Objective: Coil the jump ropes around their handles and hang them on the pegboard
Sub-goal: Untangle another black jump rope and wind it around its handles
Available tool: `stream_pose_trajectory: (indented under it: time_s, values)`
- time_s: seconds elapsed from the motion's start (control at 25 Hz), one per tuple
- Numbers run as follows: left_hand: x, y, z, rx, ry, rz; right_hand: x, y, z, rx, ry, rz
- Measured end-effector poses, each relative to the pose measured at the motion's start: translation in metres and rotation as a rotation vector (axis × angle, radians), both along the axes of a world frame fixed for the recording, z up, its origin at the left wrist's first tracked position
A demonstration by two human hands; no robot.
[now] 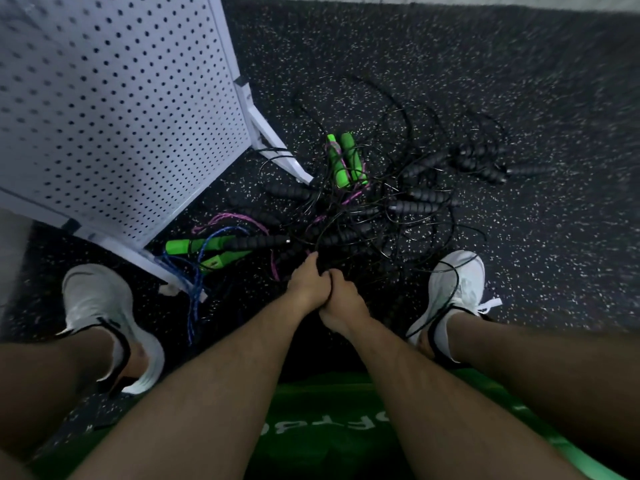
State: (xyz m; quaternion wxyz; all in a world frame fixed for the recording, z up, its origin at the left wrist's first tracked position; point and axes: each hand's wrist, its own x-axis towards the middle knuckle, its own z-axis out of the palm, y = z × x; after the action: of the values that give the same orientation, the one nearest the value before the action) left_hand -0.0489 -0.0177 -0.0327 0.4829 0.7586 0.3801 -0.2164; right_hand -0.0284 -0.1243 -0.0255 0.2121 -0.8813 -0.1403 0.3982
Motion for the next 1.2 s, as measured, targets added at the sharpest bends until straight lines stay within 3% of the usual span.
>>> stream_pose_trajectory:
  time_s: [0.2, 0.4, 0.56, 0.68, 0.8, 0.96, 1.2]
  values:
    - [0.014, -0.001, 0.005, 0.087, -0.088, 0.136, 0.001, 0.01, -0.003, 0.215, 0.061, -0.286]
    - [0.012, 0.009, 0.036, 0.037, -0.218, 0.238, 0.01, 0.015, 0.022, 0.282, 0.026, -0.301]
    - [0.012, 0.02, 0.074, 0.093, -0.349, 0.231, 0.017, 0.021, 0.067, 0.385, -0.079, -0.258]
    - [0.015, 0.027, 0.117, 0.189, -0.494, 0.151, 0.031, 0.019, 0.117, 0.401, -0.326, -0.293]
    - [0.019, 0.03, 0.171, 0.244, -0.631, 0.082, 0.06, 0.016, 0.171, 0.387, -0.542, -0.161]
    - [0.024, 0.034, 0.248, 0.301, -0.778, -0.02, 0.102, 0.011, 0.245, 0.3, -0.616, 0.087]
    - [0.025, 0.046, 0.353, 0.386, -0.929, -0.132, 0.124, 0.01, 0.361, 0.291, -0.716, 0.247]
